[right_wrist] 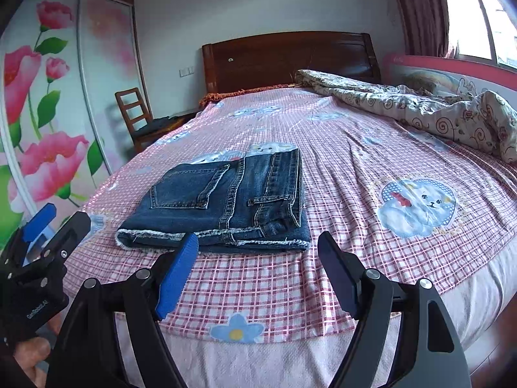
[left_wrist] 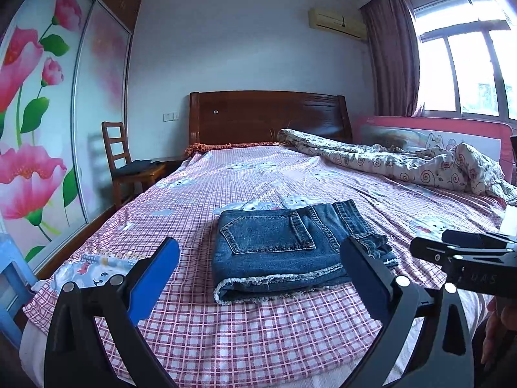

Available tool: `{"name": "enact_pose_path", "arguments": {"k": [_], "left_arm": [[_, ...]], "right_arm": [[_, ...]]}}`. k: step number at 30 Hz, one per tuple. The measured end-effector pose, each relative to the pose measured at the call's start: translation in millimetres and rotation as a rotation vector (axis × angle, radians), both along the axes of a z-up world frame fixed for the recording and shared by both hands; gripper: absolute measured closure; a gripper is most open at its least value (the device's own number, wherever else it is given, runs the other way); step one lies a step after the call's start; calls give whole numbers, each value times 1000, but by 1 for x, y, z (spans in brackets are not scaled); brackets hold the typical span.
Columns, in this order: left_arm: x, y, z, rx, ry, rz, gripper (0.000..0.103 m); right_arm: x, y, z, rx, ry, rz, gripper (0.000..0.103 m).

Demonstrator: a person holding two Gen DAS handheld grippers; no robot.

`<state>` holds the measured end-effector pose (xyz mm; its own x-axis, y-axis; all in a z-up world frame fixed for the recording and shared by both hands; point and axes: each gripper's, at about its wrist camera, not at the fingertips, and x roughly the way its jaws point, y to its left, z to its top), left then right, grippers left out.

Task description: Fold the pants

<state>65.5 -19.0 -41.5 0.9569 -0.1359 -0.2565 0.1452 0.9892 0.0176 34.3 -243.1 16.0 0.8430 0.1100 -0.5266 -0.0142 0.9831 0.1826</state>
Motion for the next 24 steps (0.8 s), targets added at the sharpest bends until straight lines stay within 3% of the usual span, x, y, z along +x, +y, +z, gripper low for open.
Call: {"name": "enact_pose_path", "arguments": {"k": [11, 24], "left_arm": [[3, 1, -2, -9, -49, -22, 3], [3, -1, -6, -11, -34, -27, 3]], "right_arm": [[-16, -3, 8, -52, -114, -4, 27], [-15, 1, 2, -56, -90, 5, 27]]}}
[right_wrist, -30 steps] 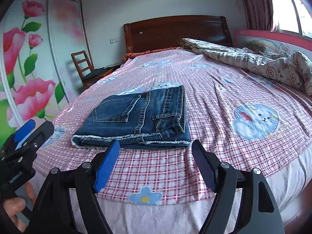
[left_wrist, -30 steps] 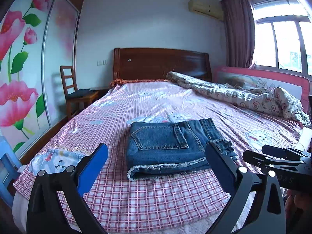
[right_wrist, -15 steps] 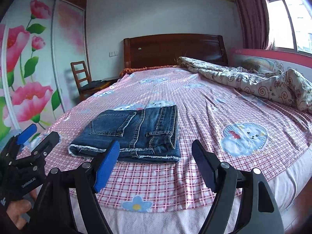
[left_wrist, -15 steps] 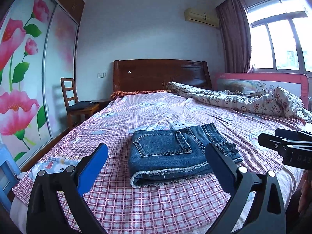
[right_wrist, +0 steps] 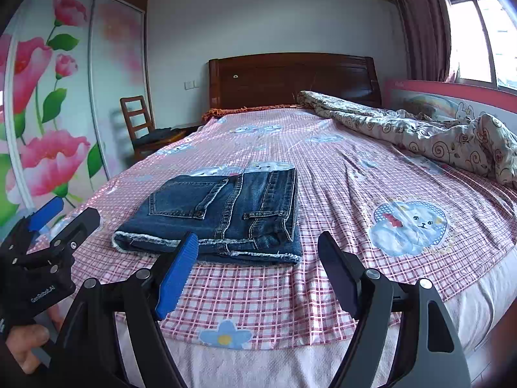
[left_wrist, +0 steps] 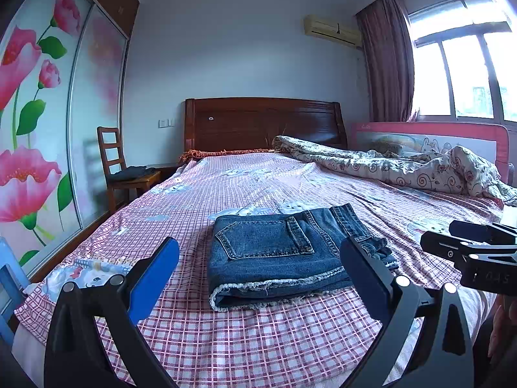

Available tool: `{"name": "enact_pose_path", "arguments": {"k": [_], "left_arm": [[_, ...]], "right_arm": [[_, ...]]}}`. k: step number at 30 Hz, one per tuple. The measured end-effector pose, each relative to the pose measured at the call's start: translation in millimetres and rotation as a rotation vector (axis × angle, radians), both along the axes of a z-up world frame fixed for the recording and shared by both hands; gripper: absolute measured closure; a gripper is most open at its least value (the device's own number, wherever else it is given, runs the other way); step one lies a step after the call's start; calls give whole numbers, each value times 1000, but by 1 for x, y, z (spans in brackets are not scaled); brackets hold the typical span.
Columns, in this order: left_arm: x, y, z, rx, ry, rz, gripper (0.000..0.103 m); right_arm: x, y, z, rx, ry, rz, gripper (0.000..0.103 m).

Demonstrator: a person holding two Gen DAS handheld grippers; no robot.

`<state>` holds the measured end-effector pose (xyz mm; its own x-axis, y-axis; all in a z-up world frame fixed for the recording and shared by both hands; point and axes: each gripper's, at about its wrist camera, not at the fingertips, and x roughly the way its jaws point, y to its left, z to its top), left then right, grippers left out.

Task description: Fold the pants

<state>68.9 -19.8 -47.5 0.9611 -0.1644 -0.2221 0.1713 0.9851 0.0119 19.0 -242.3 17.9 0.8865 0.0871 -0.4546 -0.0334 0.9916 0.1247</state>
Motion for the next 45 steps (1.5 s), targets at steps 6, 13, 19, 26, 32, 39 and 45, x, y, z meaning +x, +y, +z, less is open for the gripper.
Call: {"name": "enact_pose_path", "arguments": {"k": [6, 13, 19, 26, 32, 39, 45], "left_arm": [[0, 1, 2, -30, 3, -41, 3], [0, -1, 2, -41, 15, -111, 4], [0, -2, 3, -36, 19, -112, 4], [1, 0, 3, -40, 26, -109, 4], [4, 0, 2, -42, 32, -110, 4], [4, -1, 1, -36, 38, -112, 3], [4, -2, 0, -39, 43, -111, 3]], "right_arm": [[0, 1, -1, 5, 4, 9, 27], [1, 1, -1, 7, 12, 12, 27], [1, 3, 0, 5, 13, 20, 27], [2, 3, 0, 8, 13, 21, 27], [1, 4, 0, 9, 13, 24, 27], [1, 4, 0, 12, 15, 27, 27], [2, 3, -1, 10, 19, 26, 27]]}}
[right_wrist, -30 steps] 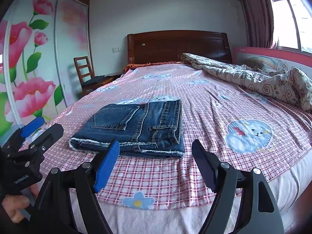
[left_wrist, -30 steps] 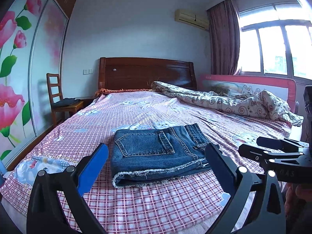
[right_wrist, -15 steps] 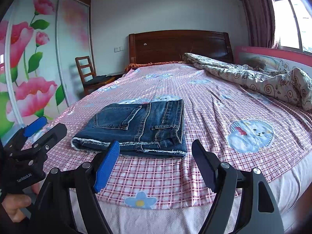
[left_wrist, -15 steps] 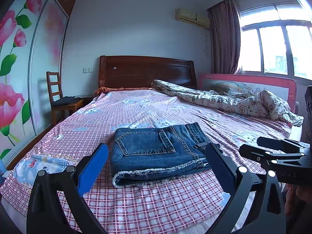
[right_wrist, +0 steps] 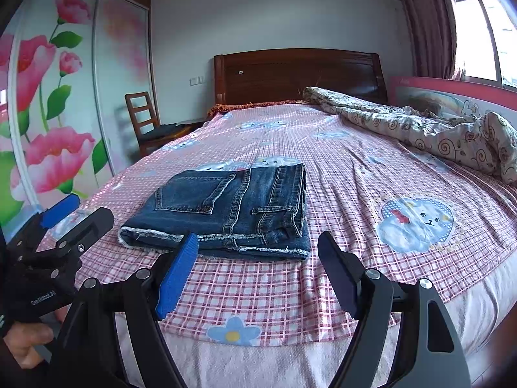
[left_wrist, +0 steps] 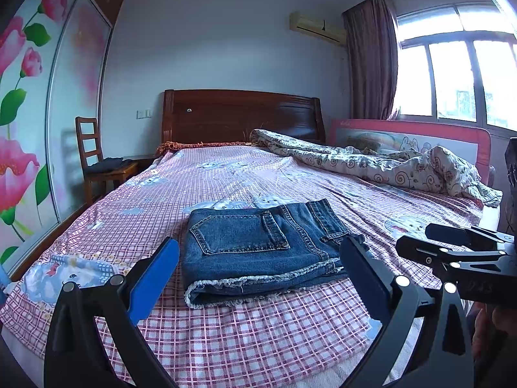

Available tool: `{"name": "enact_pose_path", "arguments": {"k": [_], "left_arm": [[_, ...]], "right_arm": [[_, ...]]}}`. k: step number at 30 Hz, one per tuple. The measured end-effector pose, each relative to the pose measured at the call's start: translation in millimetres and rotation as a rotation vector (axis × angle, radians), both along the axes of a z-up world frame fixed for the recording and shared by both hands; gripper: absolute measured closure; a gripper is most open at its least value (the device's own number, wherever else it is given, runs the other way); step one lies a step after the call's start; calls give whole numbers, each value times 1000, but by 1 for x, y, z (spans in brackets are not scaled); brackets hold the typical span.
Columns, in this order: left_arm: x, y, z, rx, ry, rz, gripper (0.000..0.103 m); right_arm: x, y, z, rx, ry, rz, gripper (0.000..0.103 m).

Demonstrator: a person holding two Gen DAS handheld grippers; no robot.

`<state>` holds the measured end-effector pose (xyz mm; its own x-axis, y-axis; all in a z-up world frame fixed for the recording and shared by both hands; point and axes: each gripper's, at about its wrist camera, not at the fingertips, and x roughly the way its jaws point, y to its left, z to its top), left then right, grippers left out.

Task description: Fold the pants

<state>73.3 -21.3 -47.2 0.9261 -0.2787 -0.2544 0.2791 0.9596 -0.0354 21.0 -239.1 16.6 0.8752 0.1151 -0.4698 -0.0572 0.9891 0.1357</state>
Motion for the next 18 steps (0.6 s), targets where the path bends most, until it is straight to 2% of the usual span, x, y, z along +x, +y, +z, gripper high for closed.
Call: {"name": "enact_pose_path", "arguments": {"k": [18], "left_arm": [[3, -6, 1, 8, 33, -16, 2]], "right_arm": [[1, 1, 1, -5, 2, 9, 27]]}}
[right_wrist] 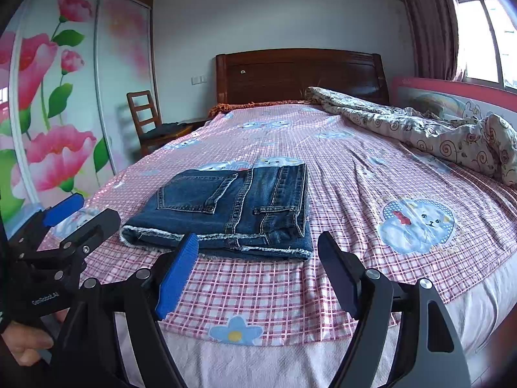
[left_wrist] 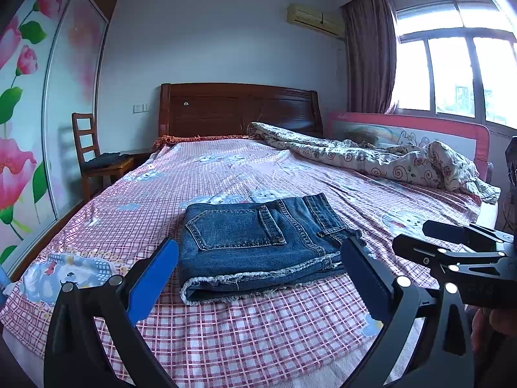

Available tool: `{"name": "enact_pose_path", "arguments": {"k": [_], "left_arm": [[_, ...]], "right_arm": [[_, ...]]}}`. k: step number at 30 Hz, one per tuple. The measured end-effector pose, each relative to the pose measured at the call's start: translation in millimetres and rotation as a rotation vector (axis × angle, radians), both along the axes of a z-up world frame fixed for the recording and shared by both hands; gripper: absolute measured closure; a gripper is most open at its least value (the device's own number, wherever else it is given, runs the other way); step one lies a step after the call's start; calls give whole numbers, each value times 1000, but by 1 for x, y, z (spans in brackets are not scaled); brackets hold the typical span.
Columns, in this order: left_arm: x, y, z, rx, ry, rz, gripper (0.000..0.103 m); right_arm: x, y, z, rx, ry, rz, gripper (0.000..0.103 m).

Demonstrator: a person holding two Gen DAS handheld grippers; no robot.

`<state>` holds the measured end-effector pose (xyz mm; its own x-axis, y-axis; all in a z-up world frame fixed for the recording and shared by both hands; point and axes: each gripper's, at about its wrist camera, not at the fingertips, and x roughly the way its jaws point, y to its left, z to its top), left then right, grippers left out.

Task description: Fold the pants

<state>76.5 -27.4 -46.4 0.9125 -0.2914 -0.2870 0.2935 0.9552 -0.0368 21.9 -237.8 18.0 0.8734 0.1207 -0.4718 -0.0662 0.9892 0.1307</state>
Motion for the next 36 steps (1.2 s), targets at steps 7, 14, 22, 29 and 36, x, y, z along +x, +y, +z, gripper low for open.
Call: {"name": "enact_pose_path", "arguments": {"k": [7, 14, 22, 29, 36], "left_arm": [[-1, -2, 0, 2, 3, -13, 2], [5, 1, 0, 12, 29, 23, 2], [8, 3, 4, -21, 63, 20, 2], [14, 3, 5, -44, 112, 30, 2], [13, 2, 7, -41, 114, 25, 2]], "right_arm": [[-1, 0, 0, -1, -2, 1, 27], [0, 2, 0, -4, 3, 7, 27], [-2, 5, 1, -17, 2, 11, 27], [-2, 4, 2, -19, -3, 11, 27], [-1, 5, 2, -28, -3, 14, 27]]}}
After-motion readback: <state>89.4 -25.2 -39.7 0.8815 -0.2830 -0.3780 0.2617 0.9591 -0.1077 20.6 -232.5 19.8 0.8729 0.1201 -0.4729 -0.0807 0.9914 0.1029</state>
